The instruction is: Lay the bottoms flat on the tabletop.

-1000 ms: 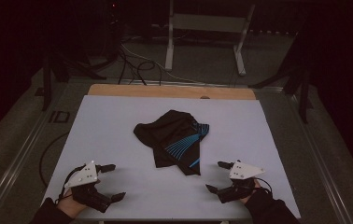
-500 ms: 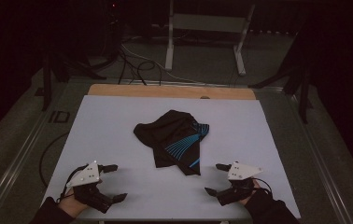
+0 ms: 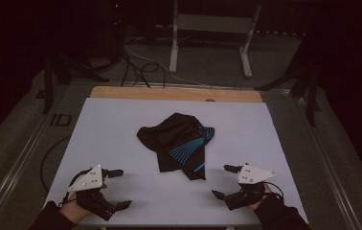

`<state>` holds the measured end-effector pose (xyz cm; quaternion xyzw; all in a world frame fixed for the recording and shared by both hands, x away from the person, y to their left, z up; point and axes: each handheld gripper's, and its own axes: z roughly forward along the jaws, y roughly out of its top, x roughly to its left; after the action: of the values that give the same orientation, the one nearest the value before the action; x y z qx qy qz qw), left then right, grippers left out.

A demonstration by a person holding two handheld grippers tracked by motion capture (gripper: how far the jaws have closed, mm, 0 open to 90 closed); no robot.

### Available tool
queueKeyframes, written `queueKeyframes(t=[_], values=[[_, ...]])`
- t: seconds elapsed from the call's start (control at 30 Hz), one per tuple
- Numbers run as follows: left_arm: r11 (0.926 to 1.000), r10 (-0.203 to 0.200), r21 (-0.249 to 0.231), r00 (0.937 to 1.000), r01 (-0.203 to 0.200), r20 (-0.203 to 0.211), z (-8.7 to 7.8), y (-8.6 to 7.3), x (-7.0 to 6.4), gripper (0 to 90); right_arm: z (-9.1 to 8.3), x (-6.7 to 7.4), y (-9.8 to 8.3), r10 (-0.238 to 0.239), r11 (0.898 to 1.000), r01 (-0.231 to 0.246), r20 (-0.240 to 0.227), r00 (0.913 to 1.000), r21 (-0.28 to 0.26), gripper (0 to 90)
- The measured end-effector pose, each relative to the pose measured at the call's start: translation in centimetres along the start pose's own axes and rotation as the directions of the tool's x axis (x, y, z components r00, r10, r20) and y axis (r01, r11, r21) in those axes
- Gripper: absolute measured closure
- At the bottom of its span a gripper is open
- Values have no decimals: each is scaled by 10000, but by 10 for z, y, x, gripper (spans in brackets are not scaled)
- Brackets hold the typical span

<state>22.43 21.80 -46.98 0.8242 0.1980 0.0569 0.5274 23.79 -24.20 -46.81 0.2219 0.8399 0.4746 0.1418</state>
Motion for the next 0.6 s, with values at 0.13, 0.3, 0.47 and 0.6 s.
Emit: queueKeyframes(t=[0.13,0.3,0.47,0.6], values=[[10000,92,-20,9999,-91,69,-1,8,1,1,-5,0,9,-175,9998,175,22,9998,-133,90],[9997,76,-232,9997,-70,241,-2,15,3,1,-13,-5,23,-376,9987,379,95,9992,-336,90],[9994,69,-347,9996,-59,284,-3,23,6,1,-16,-10,33,-479,9977,491,253,9985,-469,93],[9995,102,-292,9995,-93,304,-2,28,8,1,-15,-14,40,-594,9969,610,321,9977,-488,94]])
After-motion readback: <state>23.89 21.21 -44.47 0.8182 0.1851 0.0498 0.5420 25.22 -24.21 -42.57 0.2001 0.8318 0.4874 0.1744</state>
